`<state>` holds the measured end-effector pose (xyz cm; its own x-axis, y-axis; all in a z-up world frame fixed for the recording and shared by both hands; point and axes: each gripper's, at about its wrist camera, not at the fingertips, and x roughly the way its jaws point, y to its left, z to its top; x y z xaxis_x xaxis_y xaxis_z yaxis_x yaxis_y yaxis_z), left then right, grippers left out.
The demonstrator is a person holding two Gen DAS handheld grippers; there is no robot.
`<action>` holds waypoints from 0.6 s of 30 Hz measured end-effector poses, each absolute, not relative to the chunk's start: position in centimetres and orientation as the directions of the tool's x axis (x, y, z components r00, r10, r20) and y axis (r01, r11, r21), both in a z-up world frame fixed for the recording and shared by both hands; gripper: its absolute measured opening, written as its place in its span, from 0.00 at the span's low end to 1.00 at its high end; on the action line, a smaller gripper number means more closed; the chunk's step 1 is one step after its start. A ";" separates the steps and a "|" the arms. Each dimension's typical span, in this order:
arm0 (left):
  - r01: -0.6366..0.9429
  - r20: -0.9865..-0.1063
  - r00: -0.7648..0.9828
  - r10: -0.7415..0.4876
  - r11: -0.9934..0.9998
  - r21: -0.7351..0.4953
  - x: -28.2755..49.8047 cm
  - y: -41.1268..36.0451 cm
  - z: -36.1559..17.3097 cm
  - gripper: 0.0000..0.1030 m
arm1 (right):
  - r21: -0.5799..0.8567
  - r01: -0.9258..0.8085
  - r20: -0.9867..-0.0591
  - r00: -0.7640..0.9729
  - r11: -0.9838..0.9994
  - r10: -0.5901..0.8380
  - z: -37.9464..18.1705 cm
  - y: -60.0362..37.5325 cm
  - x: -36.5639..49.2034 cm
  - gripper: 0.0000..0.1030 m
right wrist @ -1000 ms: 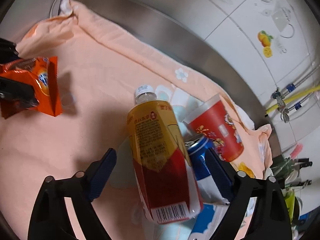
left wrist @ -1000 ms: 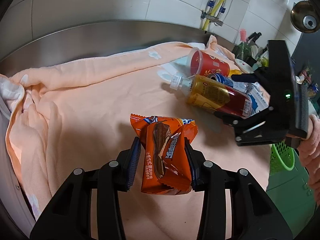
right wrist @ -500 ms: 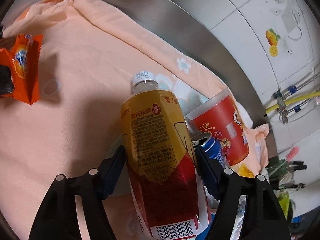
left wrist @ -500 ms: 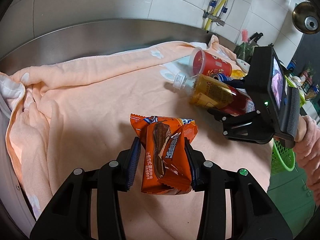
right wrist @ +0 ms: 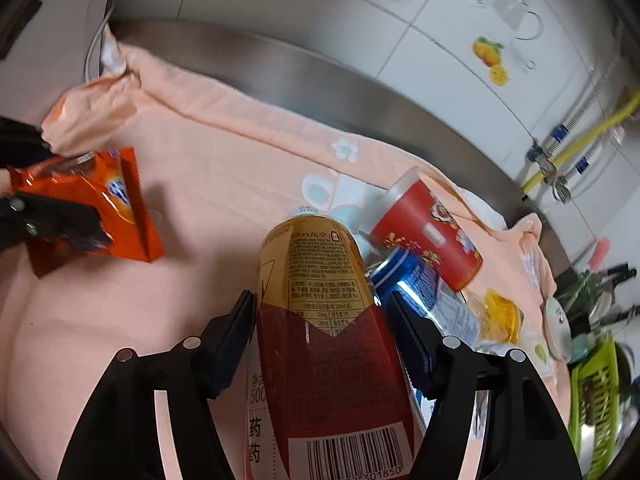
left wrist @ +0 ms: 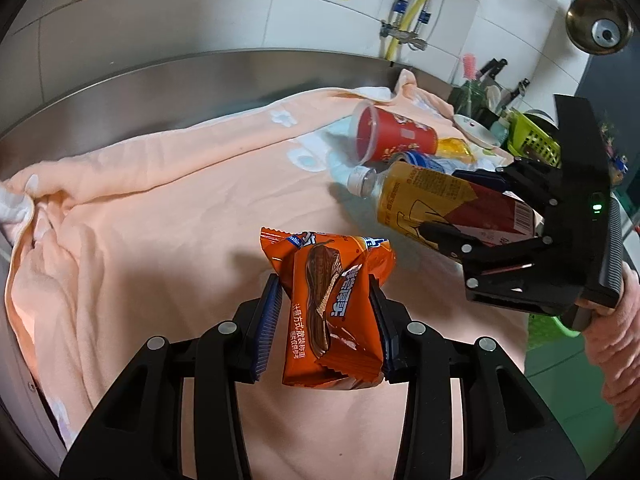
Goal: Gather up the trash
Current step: 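Grasp the yellow-red drink bottle with the right gripper while the left holds the wrapper, then drop the bottle into the green basket with the right gripper while the left drops the wrapper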
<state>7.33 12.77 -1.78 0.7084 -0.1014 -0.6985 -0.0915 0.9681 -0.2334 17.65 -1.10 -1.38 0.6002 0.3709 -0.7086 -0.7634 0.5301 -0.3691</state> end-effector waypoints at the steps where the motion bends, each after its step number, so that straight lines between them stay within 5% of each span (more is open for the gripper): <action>1: -0.085 -0.697 0.710 -0.106 0.969 -0.234 7.4 12.5 -1.7 0.40 | -0.347 -0.760 -0.704 0.598 0.549 0.383 -1.0 -1.6 17.5 0.63; 18: 0.083 -0.664 0.715 -0.217 0.970 -0.228 9.5 6.4 0.4 0.39 | -0.194 -0.568 -0.564 0.731 0.800 0.383 4.5 -14.8 14.5 0.62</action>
<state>9.47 6.36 0.35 0.7152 -0.2174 -0.6642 0.0828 0.9700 -0.2284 14.49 -14.78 4.47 0.7313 0.3829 -0.5645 -0.5683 0.7997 -0.1938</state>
